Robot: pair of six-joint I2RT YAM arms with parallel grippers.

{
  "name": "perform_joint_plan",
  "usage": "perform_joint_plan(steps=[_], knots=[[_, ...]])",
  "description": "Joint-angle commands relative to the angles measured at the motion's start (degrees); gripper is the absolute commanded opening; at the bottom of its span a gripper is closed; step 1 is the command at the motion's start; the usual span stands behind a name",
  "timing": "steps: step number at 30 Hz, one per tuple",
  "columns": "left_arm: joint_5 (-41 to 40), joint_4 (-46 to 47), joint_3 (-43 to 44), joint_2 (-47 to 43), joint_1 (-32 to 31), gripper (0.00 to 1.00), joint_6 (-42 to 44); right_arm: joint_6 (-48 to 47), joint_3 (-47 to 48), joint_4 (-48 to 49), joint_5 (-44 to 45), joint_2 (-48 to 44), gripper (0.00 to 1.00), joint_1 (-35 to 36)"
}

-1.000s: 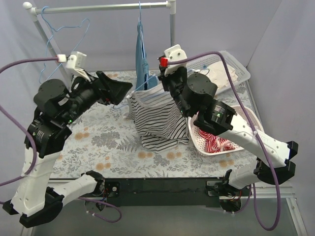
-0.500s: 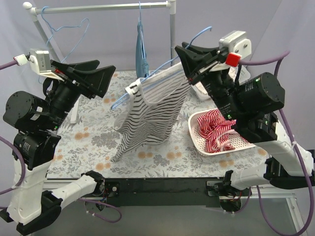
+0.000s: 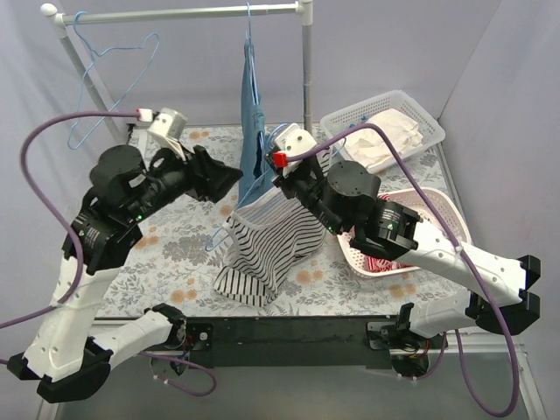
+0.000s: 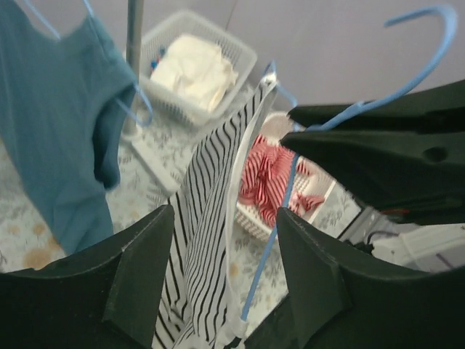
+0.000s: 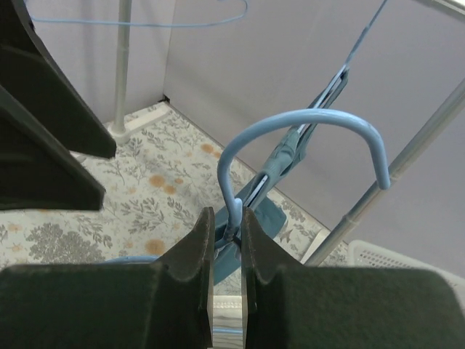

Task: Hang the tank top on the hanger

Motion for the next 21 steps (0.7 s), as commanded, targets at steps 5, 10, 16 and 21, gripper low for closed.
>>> perform_joint_plan(steps=[5,10,16,21], knots=[[7.5,-6.9,-10.2,-4.1,0.3,0.53,1.6,3.9,-4.0,4.0,0.0,-2.0,0.01,-1.6],[6.5,-6.4,-13.9,-7.4,0.3,0.52,1.2,6.0,-5.5,3.0,-2.3,-1.7,0.01,-3.1],[9.6,-7.5,-16.9,-6.8,0.3,0.52,2.3,7.9,-5.3,1.5,-5.8,-1.5,0.01,-4.9],[8.7,-7.9,-18.5,-4.4,0.3,0.52,2.8,8.2,-4.5,0.6,-7.0,-1.0,0.01,-5.1]])
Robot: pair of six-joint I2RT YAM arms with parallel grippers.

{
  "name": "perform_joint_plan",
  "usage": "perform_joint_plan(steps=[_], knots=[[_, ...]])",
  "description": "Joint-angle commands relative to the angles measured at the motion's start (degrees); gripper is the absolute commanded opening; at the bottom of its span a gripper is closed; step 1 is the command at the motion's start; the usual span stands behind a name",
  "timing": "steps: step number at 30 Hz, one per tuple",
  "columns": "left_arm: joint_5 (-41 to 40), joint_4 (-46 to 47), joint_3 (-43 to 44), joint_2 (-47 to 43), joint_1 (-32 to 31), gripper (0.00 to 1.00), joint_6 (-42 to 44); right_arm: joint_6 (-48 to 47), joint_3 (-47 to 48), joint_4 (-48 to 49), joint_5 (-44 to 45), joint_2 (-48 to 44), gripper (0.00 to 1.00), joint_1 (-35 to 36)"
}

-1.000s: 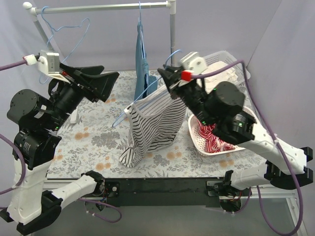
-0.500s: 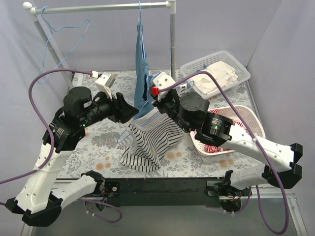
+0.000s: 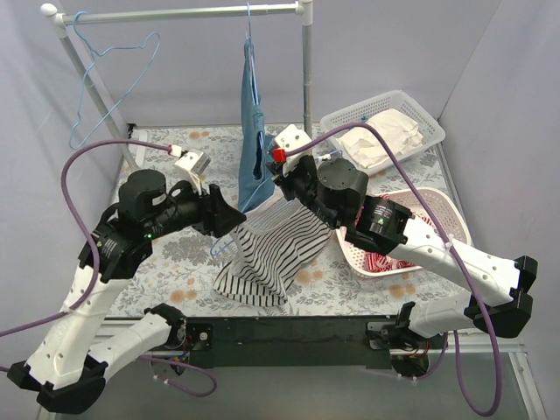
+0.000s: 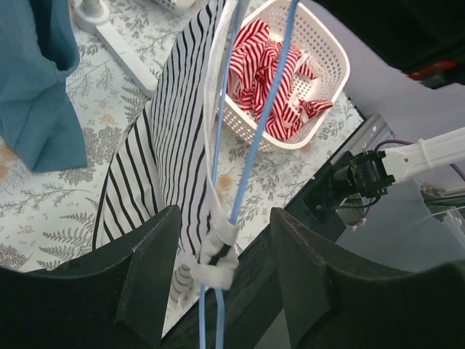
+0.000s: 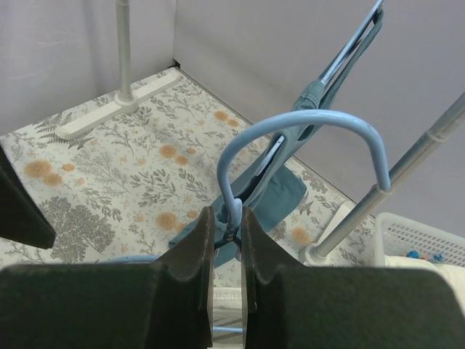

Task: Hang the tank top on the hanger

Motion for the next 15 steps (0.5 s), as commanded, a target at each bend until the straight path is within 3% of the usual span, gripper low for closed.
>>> perform_joint_plan(steps=[1,5,7,11,15], knots=[[0.8,-1.1,-1.2,2.7,0.3,0.51,1.5,1.4,1.7,1.4,-1.9,-1.0,0.01,-0.1],[-0.2,-1.2,-1.1,4.5,0.3,0.47,1.7,1.4,1.2,0.9,-2.2,-1.1,0.01,-0.4],[-0.6,-1.6,-1.6,5.0,0.3,0.37,1.8,1.7,0.9,0.7,-2.5,-1.2,0.01,-0.6],[-0.1,-2.5,-2.5,6.2,0.2,0.29,1.9,2.0,0.2,0.7,-2.7,-1.2,0.01,-1.3],[-1.4,-3.7,-3.2,5.8,-0.1,0.34,2.6,2.3,0.2,0.5,-3.4,-0.8,0.01,-2.1]])
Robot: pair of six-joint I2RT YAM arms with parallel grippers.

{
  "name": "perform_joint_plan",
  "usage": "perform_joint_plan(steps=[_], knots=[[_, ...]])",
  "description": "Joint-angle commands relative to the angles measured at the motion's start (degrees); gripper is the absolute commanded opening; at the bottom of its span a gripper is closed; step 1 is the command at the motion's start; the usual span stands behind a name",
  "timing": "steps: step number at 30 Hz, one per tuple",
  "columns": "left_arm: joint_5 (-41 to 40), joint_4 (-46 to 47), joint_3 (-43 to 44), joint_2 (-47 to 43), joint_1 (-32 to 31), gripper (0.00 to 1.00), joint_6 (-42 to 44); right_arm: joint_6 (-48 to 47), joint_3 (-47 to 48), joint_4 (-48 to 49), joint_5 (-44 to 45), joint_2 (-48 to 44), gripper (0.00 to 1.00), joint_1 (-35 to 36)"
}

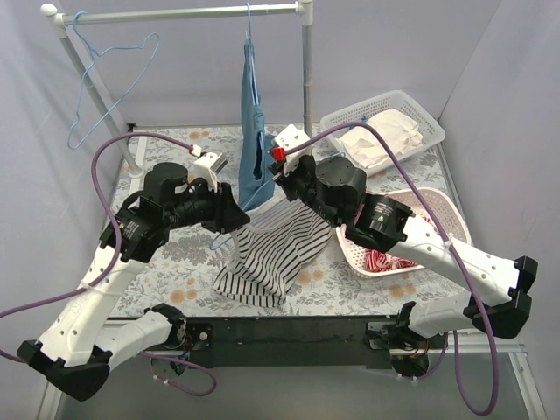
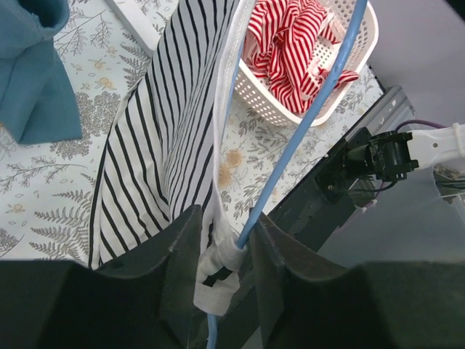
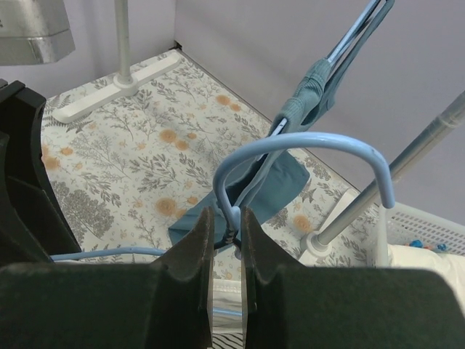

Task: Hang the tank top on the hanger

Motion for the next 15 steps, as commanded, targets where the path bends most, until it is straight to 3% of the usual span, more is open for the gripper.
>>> perform_joint_plan(steps=[1,8,11,15], knots=[[-2.0,-3.2,-1.2,-0.4,-0.1,0.35,1.9,1.2,0.3,3.0,-1.7,-0.8,0.01,-0.9],[-4.0,-4.1,-1.9,-0.6,-1.0,0.38,3.3,2.0,1.0,2.8,-3.1,-0.2,0.01,-1.7],[-6.0,-4.0,-2.4,-0.8,-2.1,0.33,3.1,2.1,1.5,2.4,-3.5,0.2,0.01,-1.7],[-5.5,-1.8,-3.3,-1.5,-3.6,0.19,2.5,2.8,1.9,2.0,-4.1,0.8,0.01,-1.8]])
